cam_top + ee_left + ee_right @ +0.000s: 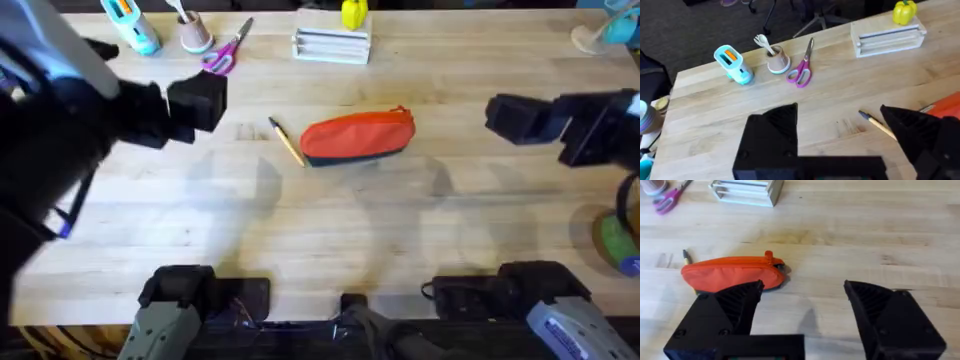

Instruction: Unzip the bag, pick up the pens from the table one at a time and place them inside, then zip the bag closed.

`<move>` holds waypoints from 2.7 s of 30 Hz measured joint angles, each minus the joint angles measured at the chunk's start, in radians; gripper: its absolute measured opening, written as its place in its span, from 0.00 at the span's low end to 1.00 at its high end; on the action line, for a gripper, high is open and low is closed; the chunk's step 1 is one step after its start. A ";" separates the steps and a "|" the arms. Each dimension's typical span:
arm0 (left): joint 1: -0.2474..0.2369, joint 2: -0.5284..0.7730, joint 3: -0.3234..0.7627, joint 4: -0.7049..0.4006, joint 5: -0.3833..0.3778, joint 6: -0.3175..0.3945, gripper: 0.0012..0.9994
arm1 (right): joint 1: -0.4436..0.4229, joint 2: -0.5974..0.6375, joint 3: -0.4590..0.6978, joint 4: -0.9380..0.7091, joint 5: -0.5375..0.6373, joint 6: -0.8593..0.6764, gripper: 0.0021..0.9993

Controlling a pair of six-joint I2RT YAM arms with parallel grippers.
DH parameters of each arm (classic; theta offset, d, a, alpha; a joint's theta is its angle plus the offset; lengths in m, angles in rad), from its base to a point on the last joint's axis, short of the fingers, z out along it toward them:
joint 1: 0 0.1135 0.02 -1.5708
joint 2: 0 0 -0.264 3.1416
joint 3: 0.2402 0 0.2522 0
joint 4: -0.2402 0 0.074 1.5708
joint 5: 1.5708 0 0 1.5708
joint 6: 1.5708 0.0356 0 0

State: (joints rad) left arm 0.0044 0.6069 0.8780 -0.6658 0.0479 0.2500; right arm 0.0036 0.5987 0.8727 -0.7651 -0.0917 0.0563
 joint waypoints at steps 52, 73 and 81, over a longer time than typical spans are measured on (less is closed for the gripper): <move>-0.158 1.024 0.170 -0.069 0.772 0.799 0.99 | 0.000 0.274 0.153 -0.051 -0.112 -0.020 1.00; -0.163 1.035 0.170 -0.046 0.768 0.798 0.55 | 0.000 0.274 0.153 -0.051 -0.112 -0.020 1.00; -0.165 1.035 0.170 -0.048 0.765 0.802 0.04 | 0.000 0.274 0.153 -0.056 -0.112 -0.011 1.00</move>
State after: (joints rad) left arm -0.1604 1.6417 1.0481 -0.7139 0.8132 1.0515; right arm 0.0036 0.8725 1.0260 -0.8210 -0.2035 0.0451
